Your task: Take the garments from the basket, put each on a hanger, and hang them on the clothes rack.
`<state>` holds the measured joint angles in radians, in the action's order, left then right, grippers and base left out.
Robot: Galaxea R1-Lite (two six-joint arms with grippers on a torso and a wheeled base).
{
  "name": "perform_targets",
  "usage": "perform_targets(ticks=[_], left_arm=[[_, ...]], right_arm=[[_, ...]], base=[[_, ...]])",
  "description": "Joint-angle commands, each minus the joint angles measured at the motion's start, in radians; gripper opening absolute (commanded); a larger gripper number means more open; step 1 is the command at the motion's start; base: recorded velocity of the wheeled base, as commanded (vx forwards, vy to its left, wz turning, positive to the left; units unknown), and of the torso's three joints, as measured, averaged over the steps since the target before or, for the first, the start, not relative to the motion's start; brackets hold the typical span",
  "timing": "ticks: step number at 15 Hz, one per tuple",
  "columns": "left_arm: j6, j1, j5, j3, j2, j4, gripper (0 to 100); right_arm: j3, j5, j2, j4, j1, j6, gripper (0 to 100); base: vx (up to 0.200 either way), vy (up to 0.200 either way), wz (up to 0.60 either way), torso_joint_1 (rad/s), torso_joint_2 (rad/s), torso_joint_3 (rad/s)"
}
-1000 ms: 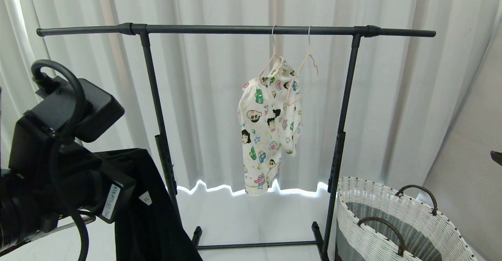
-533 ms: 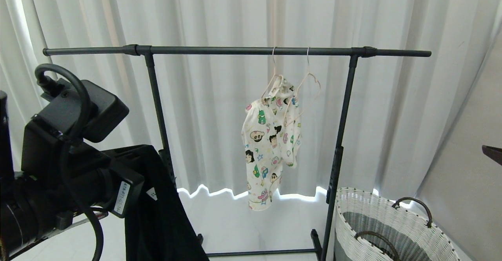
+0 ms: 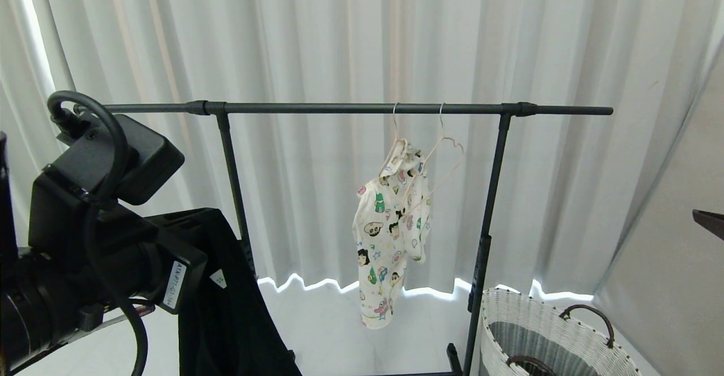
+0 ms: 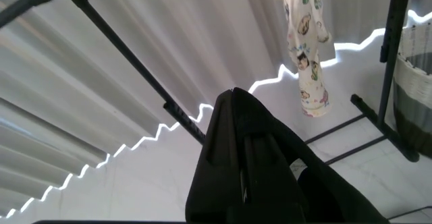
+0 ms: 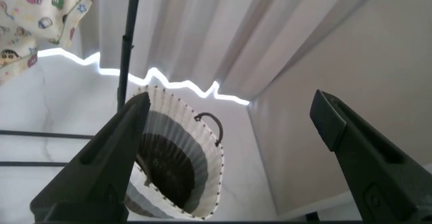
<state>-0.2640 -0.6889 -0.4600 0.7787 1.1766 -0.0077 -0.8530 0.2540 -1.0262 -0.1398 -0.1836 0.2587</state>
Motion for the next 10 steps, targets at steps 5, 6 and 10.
perform_targets(ticks=[5,6,10], left_arm=[[0.000,0.000,0.000,0.001,0.002,0.000,0],[0.000,0.000,0.000,0.001,0.002,-0.002,0],[-0.004,0.002,-0.003,0.004,0.003,0.000,0]], right_arm=[[0.008,0.001,-0.002,0.054,0.000,0.002,100],[0.008,-0.001,-0.003,0.058,0.000,0.002,100],[0.009,-0.002,-0.002,0.060,0.000,0.002,100]], base=[[0.000,0.000,0.00,0.245,-0.53,-0.288],[0.000,0.000,0.00,0.261,-0.57,-0.305],[0.000,0.000,0.00,0.079,-0.16,-0.085]])
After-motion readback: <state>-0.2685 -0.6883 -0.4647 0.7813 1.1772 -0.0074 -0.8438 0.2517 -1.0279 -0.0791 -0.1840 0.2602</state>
